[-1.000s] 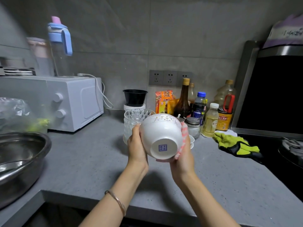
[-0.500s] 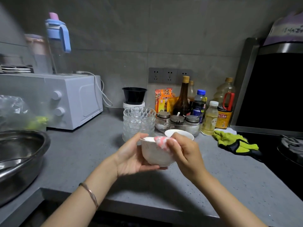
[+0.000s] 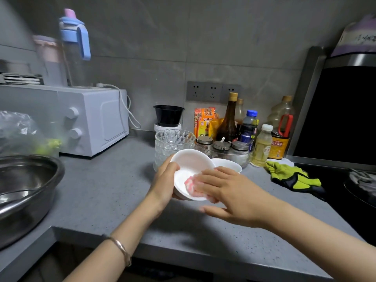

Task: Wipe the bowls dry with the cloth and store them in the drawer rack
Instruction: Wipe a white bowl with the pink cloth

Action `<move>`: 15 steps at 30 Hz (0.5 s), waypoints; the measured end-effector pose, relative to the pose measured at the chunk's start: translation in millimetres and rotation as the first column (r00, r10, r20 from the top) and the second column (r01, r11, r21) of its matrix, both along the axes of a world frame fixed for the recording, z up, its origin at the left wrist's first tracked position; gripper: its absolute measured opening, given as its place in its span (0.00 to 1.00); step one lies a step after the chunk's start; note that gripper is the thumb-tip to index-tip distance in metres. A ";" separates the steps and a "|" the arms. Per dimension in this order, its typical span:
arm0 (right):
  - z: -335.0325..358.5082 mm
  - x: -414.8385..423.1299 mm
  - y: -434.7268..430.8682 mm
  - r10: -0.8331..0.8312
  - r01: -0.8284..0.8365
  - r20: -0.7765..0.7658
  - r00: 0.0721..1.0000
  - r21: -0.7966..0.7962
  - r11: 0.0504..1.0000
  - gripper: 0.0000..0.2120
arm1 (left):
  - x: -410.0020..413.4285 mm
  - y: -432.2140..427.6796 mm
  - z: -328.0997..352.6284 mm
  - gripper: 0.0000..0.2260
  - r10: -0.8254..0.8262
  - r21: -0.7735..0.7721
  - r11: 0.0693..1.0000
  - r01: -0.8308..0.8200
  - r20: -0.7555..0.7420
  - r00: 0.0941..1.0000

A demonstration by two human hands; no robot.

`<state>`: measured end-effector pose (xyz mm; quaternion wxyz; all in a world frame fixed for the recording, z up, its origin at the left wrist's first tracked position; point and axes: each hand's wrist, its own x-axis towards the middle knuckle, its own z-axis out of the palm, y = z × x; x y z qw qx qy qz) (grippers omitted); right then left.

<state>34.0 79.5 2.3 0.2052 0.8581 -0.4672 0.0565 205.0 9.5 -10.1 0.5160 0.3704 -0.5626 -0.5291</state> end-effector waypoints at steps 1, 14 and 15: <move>-2.4 4.1 1.9 -0.038 0.035 -0.059 0.998 -0.047 0.998 0.24 | -3.0 0.0 -2.5 0.13 0.026 -0.057 0.998 -0.026 -0.015 1.000; -14.8 -8.1 -12.0 0.086 -0.101 -0.098 0.991 -0.163 0.981 0.09 | 0.7 8.8 -2.8 0.10 -0.139 0.027 0.990 0.139 0.021 0.990; -14.2 -12.0 -15.1 0.064 -0.090 -0.166 0.984 -0.154 0.984 0.10 | 3.3 9.1 -0.5 0.07 -0.189 0.066 0.980 0.186 0.040 0.981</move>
